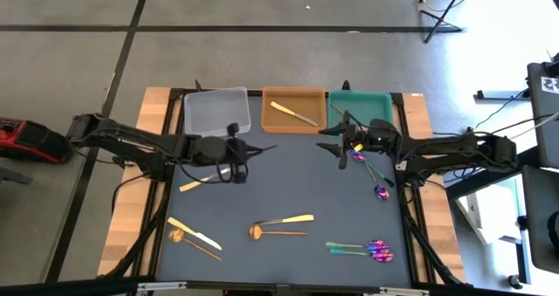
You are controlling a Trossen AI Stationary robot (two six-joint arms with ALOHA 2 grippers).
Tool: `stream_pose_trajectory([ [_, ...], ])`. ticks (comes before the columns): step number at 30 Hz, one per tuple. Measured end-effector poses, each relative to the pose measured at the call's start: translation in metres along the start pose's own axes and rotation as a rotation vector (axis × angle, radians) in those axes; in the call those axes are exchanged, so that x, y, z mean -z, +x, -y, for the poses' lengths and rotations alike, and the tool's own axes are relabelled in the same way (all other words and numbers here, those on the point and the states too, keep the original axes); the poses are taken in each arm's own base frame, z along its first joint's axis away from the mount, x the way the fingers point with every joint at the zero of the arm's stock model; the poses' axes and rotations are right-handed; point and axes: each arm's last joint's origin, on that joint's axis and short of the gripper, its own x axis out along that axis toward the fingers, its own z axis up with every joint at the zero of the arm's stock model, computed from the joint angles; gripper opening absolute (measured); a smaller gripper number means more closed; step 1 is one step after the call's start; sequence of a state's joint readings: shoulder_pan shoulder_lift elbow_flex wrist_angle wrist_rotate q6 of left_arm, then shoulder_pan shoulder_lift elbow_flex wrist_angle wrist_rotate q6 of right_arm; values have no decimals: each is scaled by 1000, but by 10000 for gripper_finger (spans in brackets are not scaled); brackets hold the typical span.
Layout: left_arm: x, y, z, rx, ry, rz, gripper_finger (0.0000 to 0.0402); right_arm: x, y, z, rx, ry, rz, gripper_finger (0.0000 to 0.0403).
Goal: Sort silverware by color (type)
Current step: Put the golden spoon into the green bin
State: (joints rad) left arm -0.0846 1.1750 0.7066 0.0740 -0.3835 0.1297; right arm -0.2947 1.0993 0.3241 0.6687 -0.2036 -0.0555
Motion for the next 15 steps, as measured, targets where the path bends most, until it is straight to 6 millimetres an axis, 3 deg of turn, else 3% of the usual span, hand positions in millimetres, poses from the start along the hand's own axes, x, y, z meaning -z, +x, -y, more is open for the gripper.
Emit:
stream_pose_trajectory([
  [4, -2, 13, 5, 66, 9, 155, 18, 1, 4, 0, -33, -6, 30, 215],
  [10, 7, 40, 18, 80, 3, 191, 18, 5, 13, 1, -49, -11, 68, 249],
  [15, 12, 57, 26, 59, 7, 253, 18, 1, 25, -7, -114, -40, 125, 248],
])
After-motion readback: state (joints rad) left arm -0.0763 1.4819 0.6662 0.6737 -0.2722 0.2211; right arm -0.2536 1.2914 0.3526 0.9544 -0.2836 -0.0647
